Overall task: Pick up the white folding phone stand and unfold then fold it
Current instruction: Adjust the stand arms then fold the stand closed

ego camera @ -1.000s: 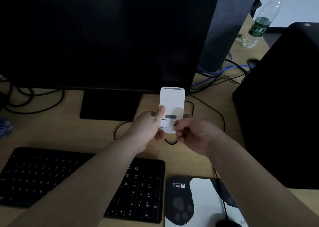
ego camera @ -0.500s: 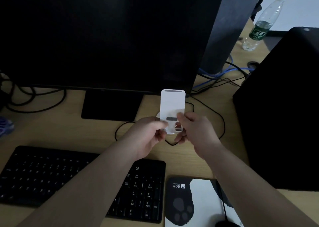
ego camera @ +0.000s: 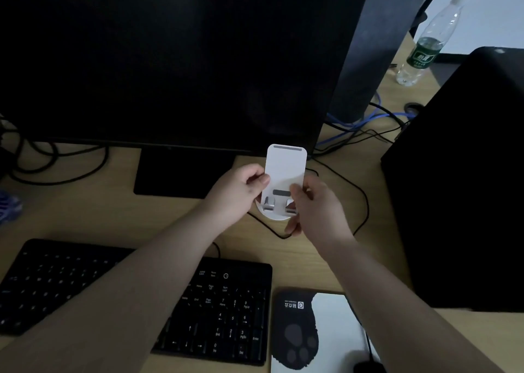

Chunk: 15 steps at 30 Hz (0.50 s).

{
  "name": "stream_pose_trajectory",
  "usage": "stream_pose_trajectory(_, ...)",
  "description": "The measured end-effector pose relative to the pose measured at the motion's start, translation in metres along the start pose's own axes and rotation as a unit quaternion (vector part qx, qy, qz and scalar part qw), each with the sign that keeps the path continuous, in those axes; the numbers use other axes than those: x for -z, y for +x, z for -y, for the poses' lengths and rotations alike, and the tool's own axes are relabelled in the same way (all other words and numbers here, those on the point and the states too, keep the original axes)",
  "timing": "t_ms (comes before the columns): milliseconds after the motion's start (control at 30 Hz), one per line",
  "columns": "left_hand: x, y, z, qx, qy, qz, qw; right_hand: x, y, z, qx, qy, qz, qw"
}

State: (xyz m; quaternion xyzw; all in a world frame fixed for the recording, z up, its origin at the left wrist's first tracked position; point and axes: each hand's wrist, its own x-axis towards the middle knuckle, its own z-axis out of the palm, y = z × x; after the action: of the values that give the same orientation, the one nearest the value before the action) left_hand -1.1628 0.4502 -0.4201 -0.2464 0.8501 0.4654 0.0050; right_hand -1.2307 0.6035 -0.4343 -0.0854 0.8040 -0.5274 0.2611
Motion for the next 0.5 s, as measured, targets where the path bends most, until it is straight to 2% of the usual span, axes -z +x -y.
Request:
stream_pose_trajectory(133,0.010,0.006,0.001,0.016,0.005,0.037,0.999,-0.011,-0.006,-0.001,0.002,0.021,-0.016,1.000)
stream_pose_trajectory(233,-0.001,0.000,0.000,0.020,-0.022,0.003,1.000,-0.004,-0.003,0.002,0.007,-0.009,-0.003,1.000)
stream_pose_trajectory(333,-0.029,-0.016,-0.002,0.053,-0.088,-0.055,0.993,0.019,0.014,0.007,0.009,-0.078,0.049,0.996)
stream_pose_trajectory(400,-0.042,-0.024,-0.005,0.063,-0.113,-0.065,0.989,0.030,0.021,0.009,0.013,-0.077,0.085,0.993)
stream_pose_trajectory(500,-0.034,-0.018,-0.005,0.050,-0.055,-0.054,0.996,0.024,0.016,0.005,0.007,-0.050,0.078,0.996)
